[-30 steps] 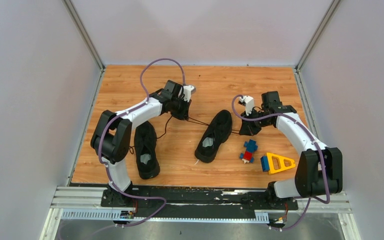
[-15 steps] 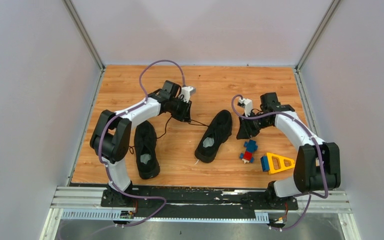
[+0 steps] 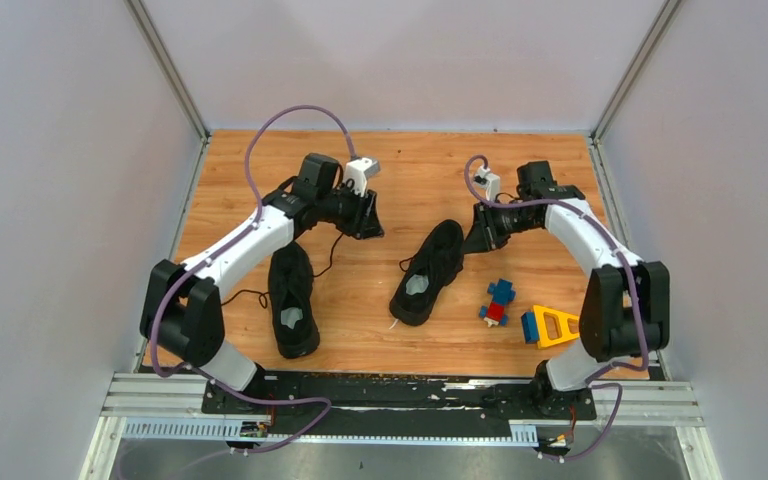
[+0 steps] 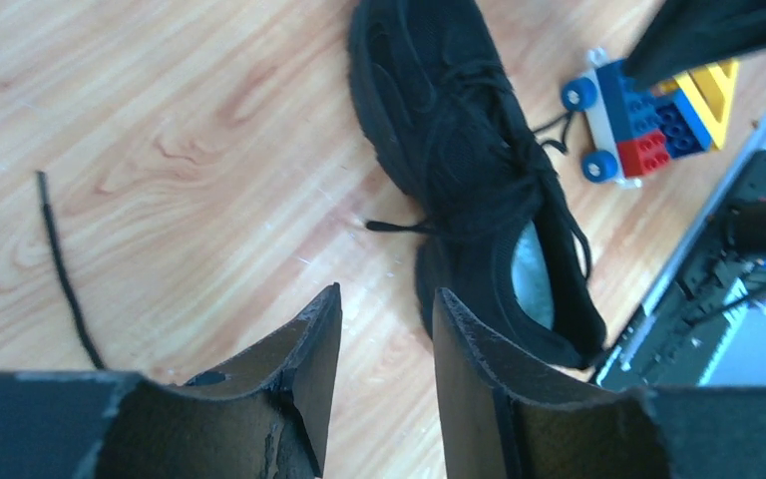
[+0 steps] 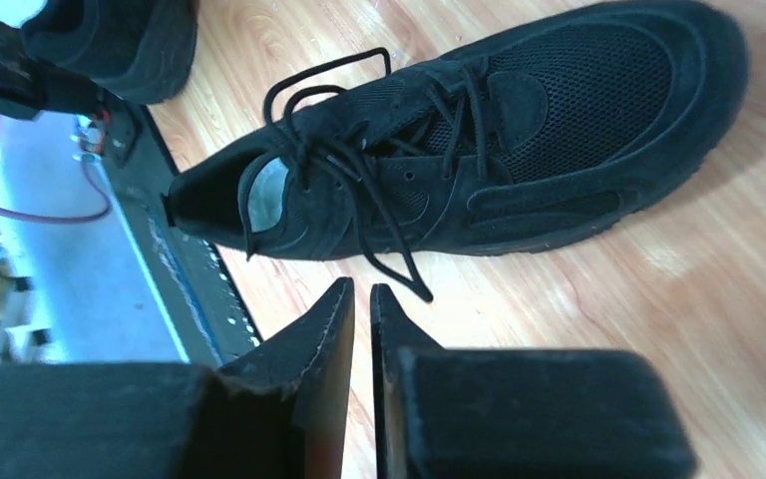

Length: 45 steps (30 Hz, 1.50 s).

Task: Tie the shoes
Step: Tie the shoelace on the shoe.

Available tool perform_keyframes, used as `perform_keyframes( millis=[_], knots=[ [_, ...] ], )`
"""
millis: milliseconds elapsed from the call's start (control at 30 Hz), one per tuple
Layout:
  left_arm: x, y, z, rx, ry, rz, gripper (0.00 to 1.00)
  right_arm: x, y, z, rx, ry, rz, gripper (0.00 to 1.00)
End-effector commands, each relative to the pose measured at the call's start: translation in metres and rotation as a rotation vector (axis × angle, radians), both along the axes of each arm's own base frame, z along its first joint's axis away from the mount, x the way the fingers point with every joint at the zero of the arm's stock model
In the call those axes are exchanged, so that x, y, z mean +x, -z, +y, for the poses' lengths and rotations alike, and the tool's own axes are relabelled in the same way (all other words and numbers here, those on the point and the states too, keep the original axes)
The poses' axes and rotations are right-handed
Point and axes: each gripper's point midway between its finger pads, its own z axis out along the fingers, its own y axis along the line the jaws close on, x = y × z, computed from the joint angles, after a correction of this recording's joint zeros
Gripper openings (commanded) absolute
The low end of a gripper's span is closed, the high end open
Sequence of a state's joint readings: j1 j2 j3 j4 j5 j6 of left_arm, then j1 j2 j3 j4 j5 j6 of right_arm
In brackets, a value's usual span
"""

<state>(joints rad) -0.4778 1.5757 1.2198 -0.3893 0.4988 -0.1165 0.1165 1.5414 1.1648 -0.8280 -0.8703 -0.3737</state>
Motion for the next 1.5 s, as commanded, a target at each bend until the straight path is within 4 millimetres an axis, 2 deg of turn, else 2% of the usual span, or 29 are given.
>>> perform_keyframes(
  millis=[0, 67, 100, 233, 333, 367, 400, 600, 800, 867, 1033, 1100, 1133, 1167, 1200, 1233, 1267, 1300, 1333, 1367, 1400, 1433, 1467],
  knots=[
    [-0.054, 0.024, -0.005, -0.062, 0.062, 0.224, 0.45, 0.009, 0.010, 0.020, 0.104, 0.009, 0.145, 0.10],
    [-0.071, 0.036, -0.010, -0.058, 0.095, 0.265, 0.43, 0.005, 0.017, 0.027, 0.109, -0.011, 0.185, 0.09],
    [-0.077, 0.037, -0.017, -0.060, 0.131, 0.240, 0.43, 0.003, 0.020, 0.029, 0.098, -0.019, 0.189, 0.08],
    [-0.098, 0.061, -0.031, -0.024, 0.224, 0.234, 0.43, -0.003, 0.028, 0.036, 0.092, -0.040, 0.229, 0.08],
    [-0.104, 0.081, -0.043, 0.017, 0.274, 0.251, 0.43, -0.003, 0.027, 0.042, 0.116, -0.057, 0.252, 0.09],
    [-0.103, 0.082, -0.049, 0.023, 0.286, 0.245, 0.43, -0.003, 0.027, 0.044, 0.126, -0.060, 0.266, 0.12],
    [-0.104, 0.091, -0.053, 0.037, 0.296, 0.261, 0.43, -0.002, 0.028, 0.047, 0.133, -0.064, 0.280, 0.15],
    [-0.099, 0.103, -0.073, 0.030, 0.317, 0.280, 0.44, 0.005, 0.033, 0.055, 0.161, -0.060, 0.346, 0.29],
    [-0.102, 0.100, -0.081, 0.027, 0.353, 0.253, 0.44, 0.007, 0.007, 0.063, 0.278, -0.092, 0.370, 0.30],
    [-0.104, 0.089, -0.074, 0.041, 0.370, 0.228, 0.44, 0.007, -0.002, 0.062, 0.291, -0.098, 0.361, 0.30],
    [-0.104, 0.040, -0.048, 0.050, 0.417, 0.097, 0.46, 0.015, -0.015, 0.047, 0.264, -0.059, 0.302, 0.30],
    [-0.094, 0.023, -0.046, 0.061, 0.413, 0.044, 0.47, 0.020, -0.018, 0.042, 0.253, -0.042, 0.283, 0.31],
    [-0.083, 0.012, -0.049, 0.067, 0.393, 0.003, 0.48, 0.023, -0.018, 0.041, 0.241, -0.032, 0.276, 0.31],
    [-0.077, 0.011, -0.051, 0.077, 0.375, 0.005, 0.49, 0.025, -0.019, 0.040, 0.230, -0.023, 0.274, 0.31],
    [-0.063, -0.001, -0.055, 0.078, 0.343, -0.034, 0.49, 0.027, -0.019, 0.039, 0.222, -0.015, 0.270, 0.31],
    [-0.055, 0.002, -0.060, 0.082, 0.309, -0.012, 0.49, 0.029, -0.018, 0.038, 0.211, -0.008, 0.266, 0.31],
    [-0.039, -0.009, -0.063, 0.087, 0.268, -0.048, 0.49, 0.031, -0.015, 0.036, 0.190, 0.004, 0.259, 0.31],
    [-0.029, -0.001, -0.066, 0.092, 0.209, -0.003, 0.49, 0.032, -0.013, 0.034, 0.173, 0.014, 0.256, 0.31],
    [-0.015, -0.008, -0.070, 0.088, 0.162, -0.016, 0.49, 0.033, -0.012, 0.033, 0.162, 0.019, 0.251, 0.31],
    [-0.007, 0.001, -0.072, 0.085, 0.115, 0.035, 0.49, 0.033, -0.011, 0.032, 0.155, 0.023, 0.249, 0.31],
    [0.001, -0.004, -0.076, 0.068, 0.095, 0.038, 0.49, 0.033, -0.010, 0.031, 0.150, 0.025, 0.248, 0.31],
    [0.004, 0.008, -0.078, 0.072, 0.076, 0.090, 0.48, 0.032, -0.009, 0.031, 0.151, 0.026, 0.252, 0.30],
    [0.005, 0.004, -0.084, 0.049, 0.087, 0.107, 0.48, 0.032, -0.008, 0.032, 0.156, 0.023, 0.260, 0.30]
  ],
)
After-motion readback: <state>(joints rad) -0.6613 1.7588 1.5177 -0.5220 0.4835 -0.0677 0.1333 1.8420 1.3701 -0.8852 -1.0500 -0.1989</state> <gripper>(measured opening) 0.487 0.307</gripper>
